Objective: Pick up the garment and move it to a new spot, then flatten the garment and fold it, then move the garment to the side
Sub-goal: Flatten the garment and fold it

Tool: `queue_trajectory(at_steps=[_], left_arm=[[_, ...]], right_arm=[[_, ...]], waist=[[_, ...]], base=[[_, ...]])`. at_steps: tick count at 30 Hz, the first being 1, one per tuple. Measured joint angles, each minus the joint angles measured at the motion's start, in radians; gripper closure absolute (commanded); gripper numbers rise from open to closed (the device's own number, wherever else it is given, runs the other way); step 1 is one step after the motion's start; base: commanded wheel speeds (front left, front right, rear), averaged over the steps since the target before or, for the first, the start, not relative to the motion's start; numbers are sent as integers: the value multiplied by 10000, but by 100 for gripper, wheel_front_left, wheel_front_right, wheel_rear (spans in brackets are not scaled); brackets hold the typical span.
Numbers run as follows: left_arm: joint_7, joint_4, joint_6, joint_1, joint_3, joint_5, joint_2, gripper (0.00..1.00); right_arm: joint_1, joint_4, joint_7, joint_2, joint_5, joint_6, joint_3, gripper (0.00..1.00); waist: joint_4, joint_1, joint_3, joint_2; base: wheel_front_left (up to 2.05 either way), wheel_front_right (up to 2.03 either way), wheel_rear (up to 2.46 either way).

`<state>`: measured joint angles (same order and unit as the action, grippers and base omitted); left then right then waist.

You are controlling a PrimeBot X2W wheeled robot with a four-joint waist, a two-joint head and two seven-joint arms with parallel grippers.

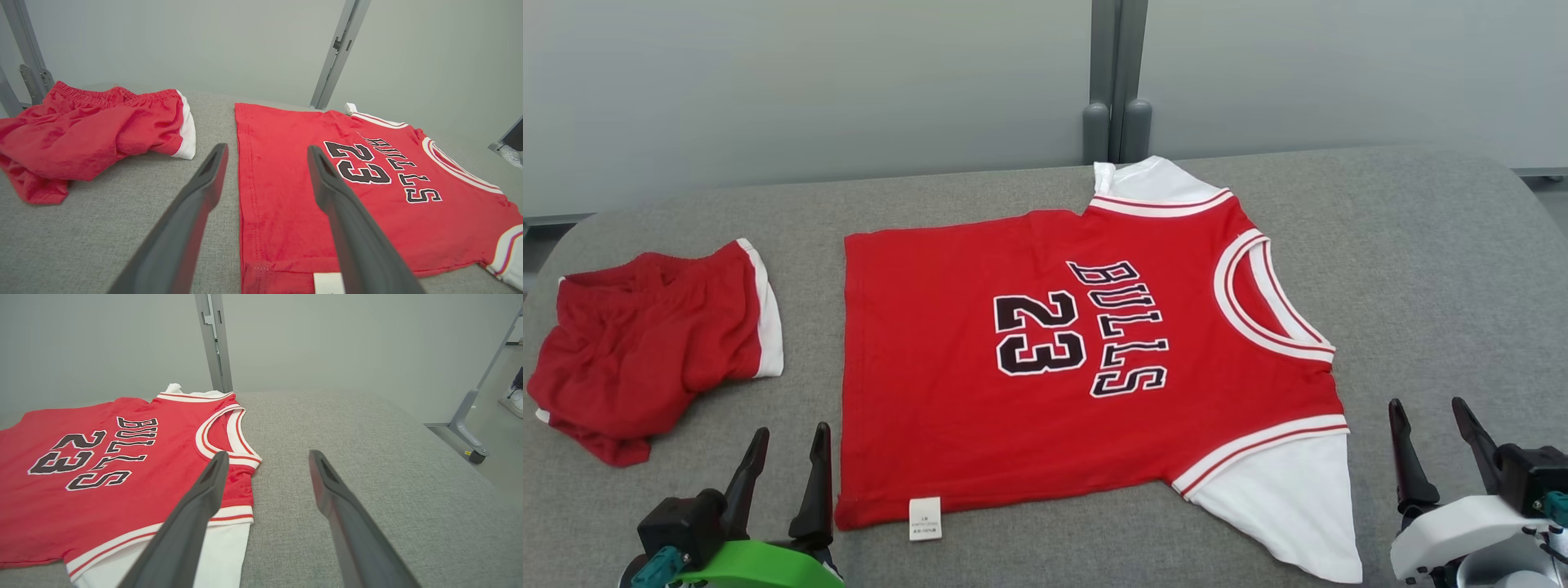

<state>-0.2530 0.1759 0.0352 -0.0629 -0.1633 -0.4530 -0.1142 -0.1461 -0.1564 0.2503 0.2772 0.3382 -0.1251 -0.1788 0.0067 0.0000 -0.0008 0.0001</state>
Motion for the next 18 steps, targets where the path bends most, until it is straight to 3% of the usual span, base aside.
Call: queue_trajectory(at_steps=[18], left_arm=[[0, 665, 199, -207, 23, 280, 244, 0]], right_arm=[[217, 119, 2, -888, -1241, 0, 42, 0]], waist=[[180, 0, -81, 0]], base=[[0, 0, 0]])
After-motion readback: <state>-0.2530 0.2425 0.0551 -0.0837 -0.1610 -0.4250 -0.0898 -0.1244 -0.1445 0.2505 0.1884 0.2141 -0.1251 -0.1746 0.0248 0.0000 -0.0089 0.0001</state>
